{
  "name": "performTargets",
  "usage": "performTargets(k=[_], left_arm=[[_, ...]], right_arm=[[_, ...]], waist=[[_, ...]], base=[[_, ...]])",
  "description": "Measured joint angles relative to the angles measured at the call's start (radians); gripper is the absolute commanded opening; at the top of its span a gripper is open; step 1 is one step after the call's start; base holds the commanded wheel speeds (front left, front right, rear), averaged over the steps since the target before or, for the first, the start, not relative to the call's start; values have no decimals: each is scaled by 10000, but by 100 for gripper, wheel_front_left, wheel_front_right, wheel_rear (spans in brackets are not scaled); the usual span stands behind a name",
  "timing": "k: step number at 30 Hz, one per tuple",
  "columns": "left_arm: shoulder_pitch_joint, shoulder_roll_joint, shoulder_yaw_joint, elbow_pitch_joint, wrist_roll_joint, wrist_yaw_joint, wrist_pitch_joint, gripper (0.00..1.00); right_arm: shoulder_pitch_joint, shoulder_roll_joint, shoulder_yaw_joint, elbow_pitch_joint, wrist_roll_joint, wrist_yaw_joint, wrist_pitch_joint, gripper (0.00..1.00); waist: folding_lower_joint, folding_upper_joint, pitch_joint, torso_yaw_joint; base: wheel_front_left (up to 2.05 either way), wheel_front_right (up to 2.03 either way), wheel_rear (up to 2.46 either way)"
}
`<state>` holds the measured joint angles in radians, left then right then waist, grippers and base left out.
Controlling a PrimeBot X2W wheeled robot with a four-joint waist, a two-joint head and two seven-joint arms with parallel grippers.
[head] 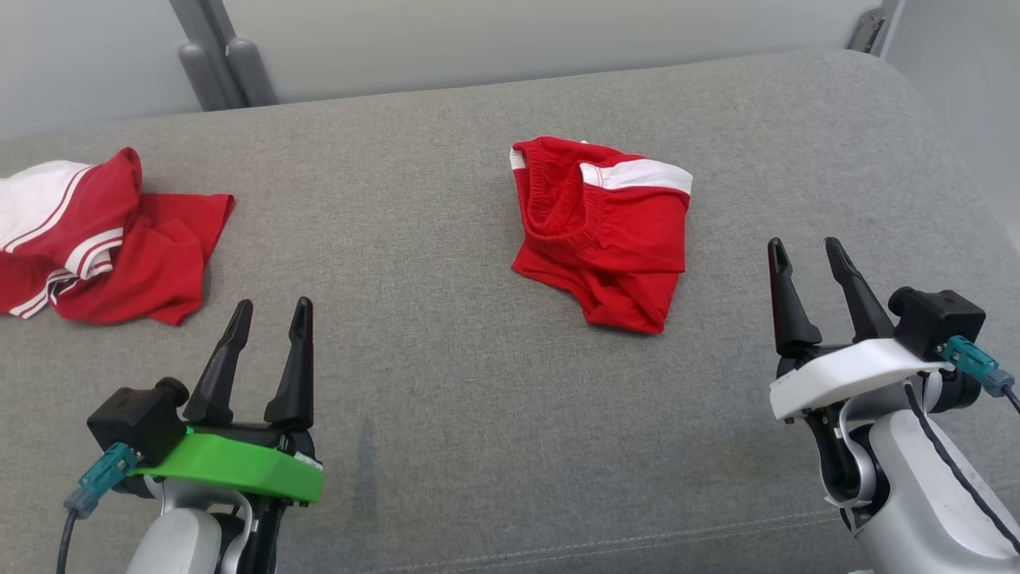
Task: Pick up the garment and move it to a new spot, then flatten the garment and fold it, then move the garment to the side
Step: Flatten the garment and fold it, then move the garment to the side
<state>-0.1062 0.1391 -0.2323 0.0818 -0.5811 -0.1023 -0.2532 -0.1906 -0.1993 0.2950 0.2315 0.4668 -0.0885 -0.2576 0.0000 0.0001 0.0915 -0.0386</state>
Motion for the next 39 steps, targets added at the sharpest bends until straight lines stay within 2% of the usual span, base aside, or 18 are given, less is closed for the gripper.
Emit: performTargets(k=[7, 13, 25, 35, 39], left_arm=[[53, -111, 144, 4, 207, -50, 0, 100], [53, -213, 69, 2, 316, -123, 0, 100], [33, -222, -58, 29, 405, -180, 0, 100], [-78, -174, -196, 90, 491, -209, 0, 100], [-175, -173, -228, 167, 491, -211, 0, 100]], right_arm=[[169, 341, -12, 545, 330, 320, 0, 100], [86, 244, -31, 1388, 479, 539, 0, 100], [-1233, 731, -826, 2861, 2134, 1104, 525, 100], [-2439, 872, -980, 4316, 2675, 1151, 1546, 100], [-2794, 872, -1166, 4897, 2826, 1070, 1806, 100]], waist=[[0, 0, 83, 217], [0, 0, 213, 360], [0, 0, 687, 903], [0, 0, 1136, 1336], [0, 0, 1210, 1488]], base=[[0, 0, 0], [0, 0, 0], [0, 0, 0], [0, 0, 0], [0, 0, 0]])
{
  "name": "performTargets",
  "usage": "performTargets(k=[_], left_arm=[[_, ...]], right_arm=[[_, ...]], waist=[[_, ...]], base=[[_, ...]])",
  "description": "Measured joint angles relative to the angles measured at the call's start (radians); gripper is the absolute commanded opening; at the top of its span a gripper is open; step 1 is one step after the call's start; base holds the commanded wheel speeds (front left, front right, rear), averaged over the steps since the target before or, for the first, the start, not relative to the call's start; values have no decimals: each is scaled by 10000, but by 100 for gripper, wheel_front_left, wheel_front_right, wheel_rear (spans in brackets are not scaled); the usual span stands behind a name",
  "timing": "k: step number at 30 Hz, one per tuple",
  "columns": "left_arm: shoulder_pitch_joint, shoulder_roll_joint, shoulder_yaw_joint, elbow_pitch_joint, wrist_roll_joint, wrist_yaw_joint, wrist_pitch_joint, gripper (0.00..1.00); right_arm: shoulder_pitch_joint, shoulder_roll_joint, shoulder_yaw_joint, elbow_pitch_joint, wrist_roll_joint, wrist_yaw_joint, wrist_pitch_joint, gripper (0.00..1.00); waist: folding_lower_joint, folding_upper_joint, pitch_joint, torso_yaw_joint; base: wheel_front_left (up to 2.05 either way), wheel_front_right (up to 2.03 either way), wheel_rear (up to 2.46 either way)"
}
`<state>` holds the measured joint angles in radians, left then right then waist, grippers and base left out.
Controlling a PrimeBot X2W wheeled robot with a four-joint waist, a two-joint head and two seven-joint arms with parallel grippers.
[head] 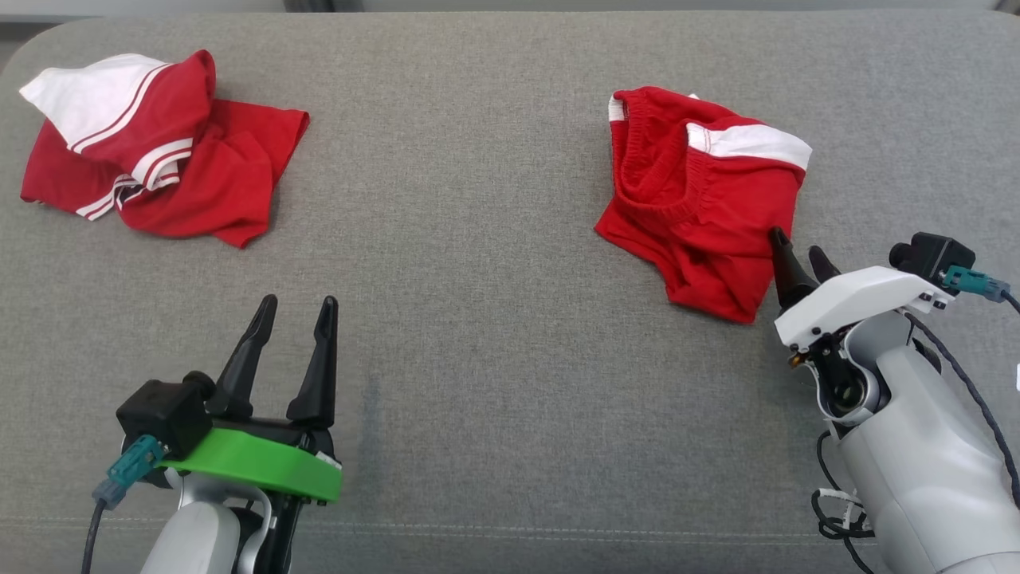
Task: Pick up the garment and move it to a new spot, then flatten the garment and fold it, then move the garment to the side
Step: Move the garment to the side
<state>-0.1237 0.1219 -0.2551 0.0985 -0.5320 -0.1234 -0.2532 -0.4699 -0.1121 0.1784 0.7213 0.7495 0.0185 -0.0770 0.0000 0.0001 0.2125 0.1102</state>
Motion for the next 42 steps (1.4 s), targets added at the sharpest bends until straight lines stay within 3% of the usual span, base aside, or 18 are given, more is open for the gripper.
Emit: performTargets(k=[10, 14, 16, 18, 19, 32, 42], left_arm=[[-5, 29, 82, 75, 0, -10, 0, 100], [-5, 27, 105, 77, 0, -10, 0, 100], [-6, 29, 105, 79, 0, -10, 0, 100], [-9, 29, 102, 82, -2, -10, 0, 100], [-10, 29, 102, 82, -2, -10, 0, 100], [-41, 25, 157, 107, -17, -12, 0, 100], [-34, 46, 221, -40, -59, -12, 0, 100]], right_arm=[[-580, 176, -491, 988, 882, -10, 617, 100], [-799, 184, -660, 1151, 1141, 182, 621, 100], [-913, 198, -658, 1279, 1225, 301, 742, 59], [-994, 205, -656, 1384, 1235, 343, 754, 6], [-1017, 205, -656, 1430, 1235, 384, 752, 0], [-1607, 94, -387, 1756, 1166, 765, 690, 0], [-2231, -995, 211, 1730, 573, 951, 1239, 0]], waist=[[0, 0, 34, 153], [0, 0, 69, 204], [0, 0, 85, 225], [0, 0, 97, 239], [0, 0, 100, 243], [0, 0, 21, 105], [0, 0, 122, -281]], base=[[0, 0, 0], [0, 0, 0], [0, 0, 0], [0, 0, 0], [0, 0, 0], [0, 0, 0], [0, 0, 0]])
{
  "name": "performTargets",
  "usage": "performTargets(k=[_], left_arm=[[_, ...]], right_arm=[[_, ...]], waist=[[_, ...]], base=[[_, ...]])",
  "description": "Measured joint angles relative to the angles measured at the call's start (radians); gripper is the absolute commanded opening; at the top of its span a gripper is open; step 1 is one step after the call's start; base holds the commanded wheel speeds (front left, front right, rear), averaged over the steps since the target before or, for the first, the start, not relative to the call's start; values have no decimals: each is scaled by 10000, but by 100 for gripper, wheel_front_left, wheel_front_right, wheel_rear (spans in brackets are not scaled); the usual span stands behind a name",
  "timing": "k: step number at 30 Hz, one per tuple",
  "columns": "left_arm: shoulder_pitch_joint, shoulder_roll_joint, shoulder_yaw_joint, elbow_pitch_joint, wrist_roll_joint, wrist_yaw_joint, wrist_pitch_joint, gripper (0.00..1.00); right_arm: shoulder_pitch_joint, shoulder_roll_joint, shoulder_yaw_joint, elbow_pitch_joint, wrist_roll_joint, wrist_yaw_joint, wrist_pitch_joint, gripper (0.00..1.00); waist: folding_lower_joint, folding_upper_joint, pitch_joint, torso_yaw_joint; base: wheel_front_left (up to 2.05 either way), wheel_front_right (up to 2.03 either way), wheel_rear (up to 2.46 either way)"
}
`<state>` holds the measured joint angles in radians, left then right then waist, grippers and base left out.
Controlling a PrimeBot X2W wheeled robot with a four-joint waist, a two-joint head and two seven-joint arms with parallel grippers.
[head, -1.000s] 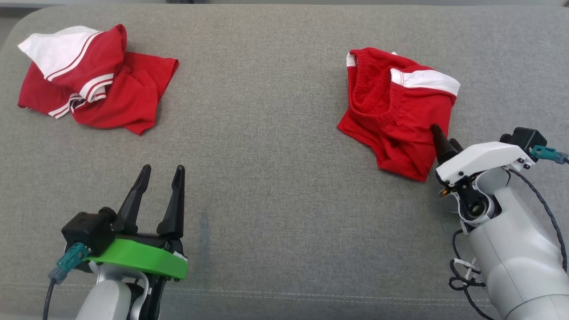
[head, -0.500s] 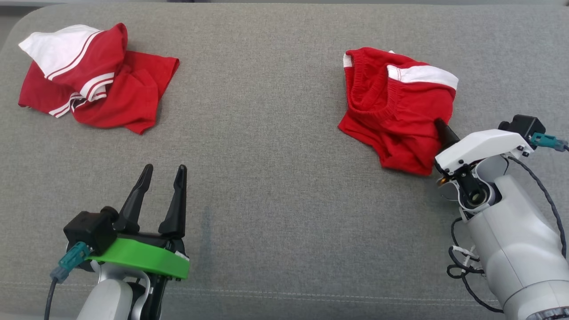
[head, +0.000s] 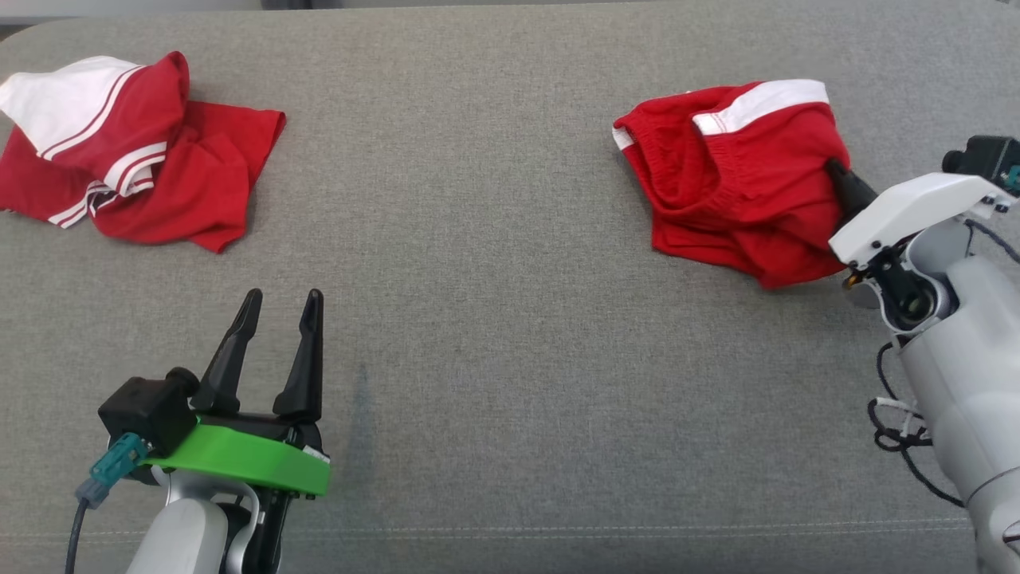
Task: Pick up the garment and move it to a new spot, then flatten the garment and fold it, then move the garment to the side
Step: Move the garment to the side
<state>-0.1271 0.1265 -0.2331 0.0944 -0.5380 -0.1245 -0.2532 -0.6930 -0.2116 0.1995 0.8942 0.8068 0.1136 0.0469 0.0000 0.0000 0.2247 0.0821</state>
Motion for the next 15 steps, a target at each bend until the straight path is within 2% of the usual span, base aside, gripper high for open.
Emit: performTargets(k=[9, 15], left_arm=[[0, 148, -13, -186, -35, 0, 0, 100], [-3, 230, -63, -311, -36, 0, 0, 100]], right_arm=[[-479, -1430, 42, -111, -257, 6, 380, 0], [-631, -1793, -10, -136, -299, 8, 552, 0]], waist=[[0, 0, 478, -276], [0, 0, 882, -406]], base=[[0, 0, 0], [0, 0, 0]])
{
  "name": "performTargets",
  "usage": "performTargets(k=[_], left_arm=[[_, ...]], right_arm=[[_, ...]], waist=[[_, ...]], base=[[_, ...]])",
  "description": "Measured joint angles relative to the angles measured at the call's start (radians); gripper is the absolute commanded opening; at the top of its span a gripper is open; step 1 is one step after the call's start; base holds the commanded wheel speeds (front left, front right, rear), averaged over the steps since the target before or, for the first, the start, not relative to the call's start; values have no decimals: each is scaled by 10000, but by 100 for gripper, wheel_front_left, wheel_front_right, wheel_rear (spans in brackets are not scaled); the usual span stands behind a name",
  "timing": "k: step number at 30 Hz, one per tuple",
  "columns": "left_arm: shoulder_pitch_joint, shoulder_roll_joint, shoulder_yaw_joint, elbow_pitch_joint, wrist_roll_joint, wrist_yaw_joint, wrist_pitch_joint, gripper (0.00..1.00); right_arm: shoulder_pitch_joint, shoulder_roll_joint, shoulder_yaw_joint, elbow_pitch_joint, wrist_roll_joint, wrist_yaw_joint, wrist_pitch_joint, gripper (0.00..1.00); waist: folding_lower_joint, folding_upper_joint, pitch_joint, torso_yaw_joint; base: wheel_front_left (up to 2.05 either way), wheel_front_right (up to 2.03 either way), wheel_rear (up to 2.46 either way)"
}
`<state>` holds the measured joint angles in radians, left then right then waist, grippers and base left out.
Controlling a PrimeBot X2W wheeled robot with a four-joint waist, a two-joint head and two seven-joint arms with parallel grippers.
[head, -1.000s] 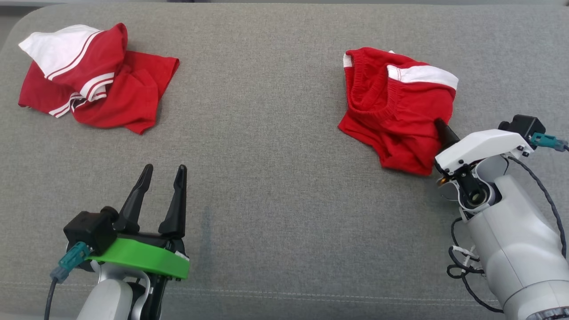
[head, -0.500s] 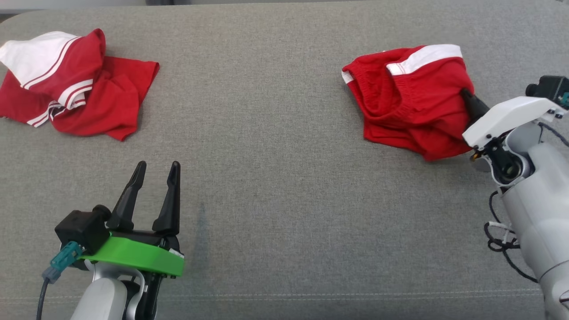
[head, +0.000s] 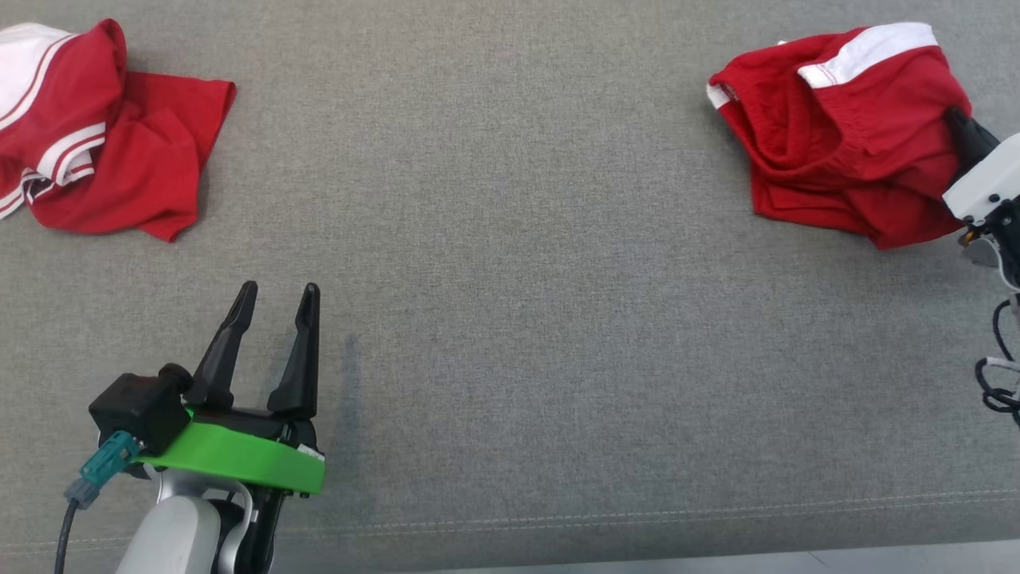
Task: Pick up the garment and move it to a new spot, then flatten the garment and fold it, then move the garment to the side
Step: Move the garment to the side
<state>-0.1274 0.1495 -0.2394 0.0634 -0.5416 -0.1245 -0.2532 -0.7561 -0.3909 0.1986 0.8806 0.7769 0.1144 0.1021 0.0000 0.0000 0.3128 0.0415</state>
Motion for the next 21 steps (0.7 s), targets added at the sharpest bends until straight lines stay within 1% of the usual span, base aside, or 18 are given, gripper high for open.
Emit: performTargets(k=[4, 10, 13, 15, 16, 19, 21], left_arm=[[-16, 77, -88, -102, -8, 0, 0, 100], [-254, 259, -190, -272, -8, 0, 0, 100], [-429, 272, -240, -349, -8, 0, 0, 100], [-541, 274, -274, -374, -10, 0, 0, 100], [-602, 274, -299, -370, -12, 0, 0, 100], [-707, 276, -272, -353, -13, 0, 0, 100], [-727, 276, -259, -295, -31, 0, 0, 100]], right_arm=[[-143, -290, -79, 0, -52, 0, 17, 0], [-789, -884, -441, -2, -44, -6, 44, 0], [-967, -1114, -476, 15, -100, -40, 29, 0], [-993, -1281, -587, 90, -100, -123, -21, 0], [-992, -1337, -623, 167, -100, -215, -61, 0], [-989, -1459, -686, 489, -100, -199, -151, 0], [-980, -1419, -696, 623, -98, -203, -234, 0]], waist=[[0, 0, 237, -48], [0, 0, 782, -91], [0, 0, 1063, -92], [0, 0, 1239, -80], [0, 0, 1316, -69], [0, 0, 1478, -12], [0, 0, 1504, 35]], base=[[0, 0, 0], [0, 0, 0], [0, 0, 0], [0, 0, 0], [0, 0, 0], [0, 0, 0], [0, 0, 0]])
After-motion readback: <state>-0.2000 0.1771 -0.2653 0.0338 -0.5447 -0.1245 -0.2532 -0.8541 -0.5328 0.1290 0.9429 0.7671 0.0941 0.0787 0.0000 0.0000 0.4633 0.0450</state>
